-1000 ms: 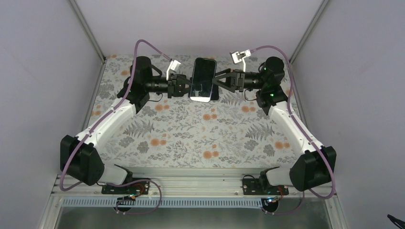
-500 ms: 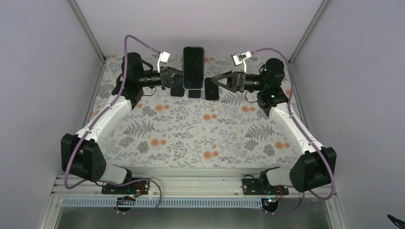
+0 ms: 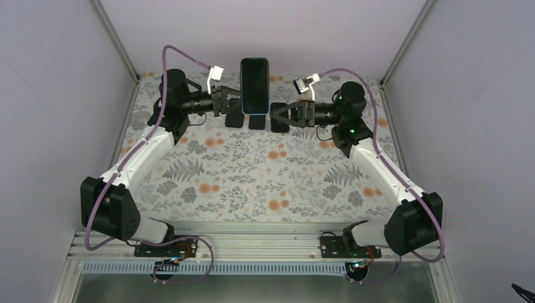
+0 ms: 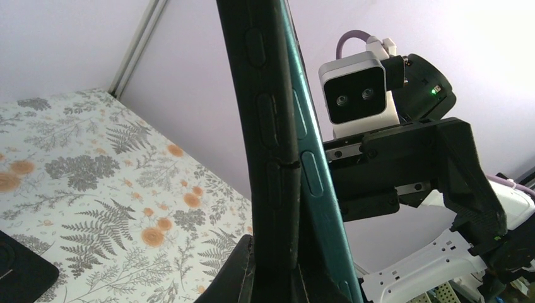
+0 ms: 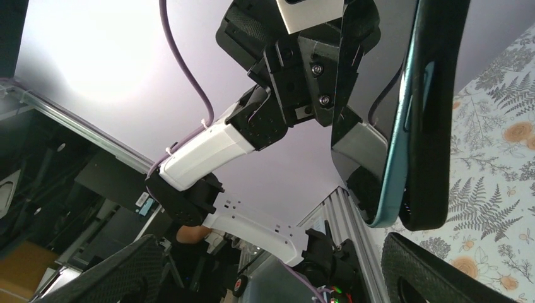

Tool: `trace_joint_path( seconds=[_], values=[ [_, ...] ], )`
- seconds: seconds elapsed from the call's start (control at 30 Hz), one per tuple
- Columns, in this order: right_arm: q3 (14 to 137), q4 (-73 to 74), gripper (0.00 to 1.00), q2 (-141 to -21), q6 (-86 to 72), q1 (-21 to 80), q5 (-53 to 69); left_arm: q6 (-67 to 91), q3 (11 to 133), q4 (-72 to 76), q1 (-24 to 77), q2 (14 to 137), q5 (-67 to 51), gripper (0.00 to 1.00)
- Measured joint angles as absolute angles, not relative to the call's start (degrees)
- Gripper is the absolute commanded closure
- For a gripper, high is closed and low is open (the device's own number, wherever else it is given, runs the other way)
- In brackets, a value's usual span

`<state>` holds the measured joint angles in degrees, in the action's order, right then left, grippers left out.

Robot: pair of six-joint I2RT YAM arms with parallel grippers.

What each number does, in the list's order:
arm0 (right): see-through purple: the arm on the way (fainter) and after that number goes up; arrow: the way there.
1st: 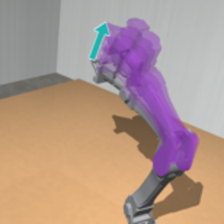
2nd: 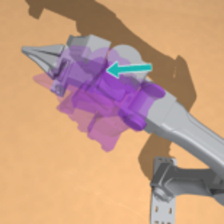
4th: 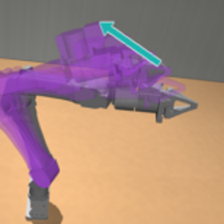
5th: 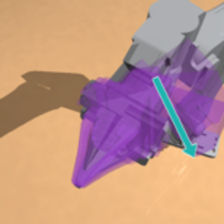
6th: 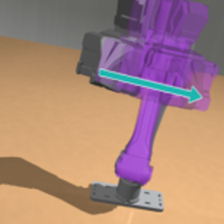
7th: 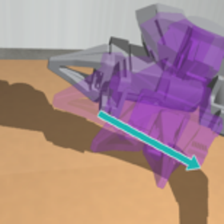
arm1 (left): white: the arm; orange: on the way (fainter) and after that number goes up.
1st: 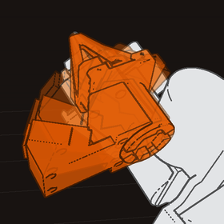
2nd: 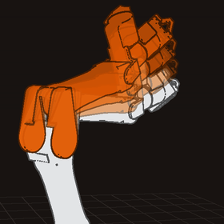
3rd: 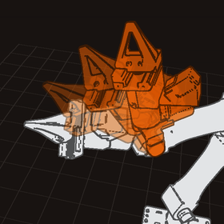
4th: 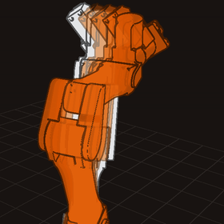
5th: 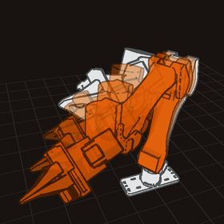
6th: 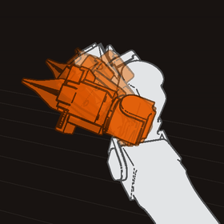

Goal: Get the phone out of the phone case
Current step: Remove the phone case from the phone.

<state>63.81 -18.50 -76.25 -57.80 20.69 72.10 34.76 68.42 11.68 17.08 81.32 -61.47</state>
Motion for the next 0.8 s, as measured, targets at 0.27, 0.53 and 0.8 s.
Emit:
trace_joint_path(
  seconds=[0.27, 0.53, 0.8],
  values=[
    [63.8, -18.9, 0.22, -77.1, -58.8, 21.8, 71.4, 34.9, 68.5, 11.9, 17.3, 81.4, -61.0, 0.98],
    [63.8, -18.8, 0.29, -77.8, -59.7, 22.1, 70.5, 32.8, 69.1, 11.0, 18.5, 81.5, -59.8, 0.98],
    [63.8, -16.7, 0.37, -78.2, -59.6, 22.1, 67.4, 29.4, 70.3, 8.5, 19.4, 81.6, -57.7, 0.98]
  ],
)
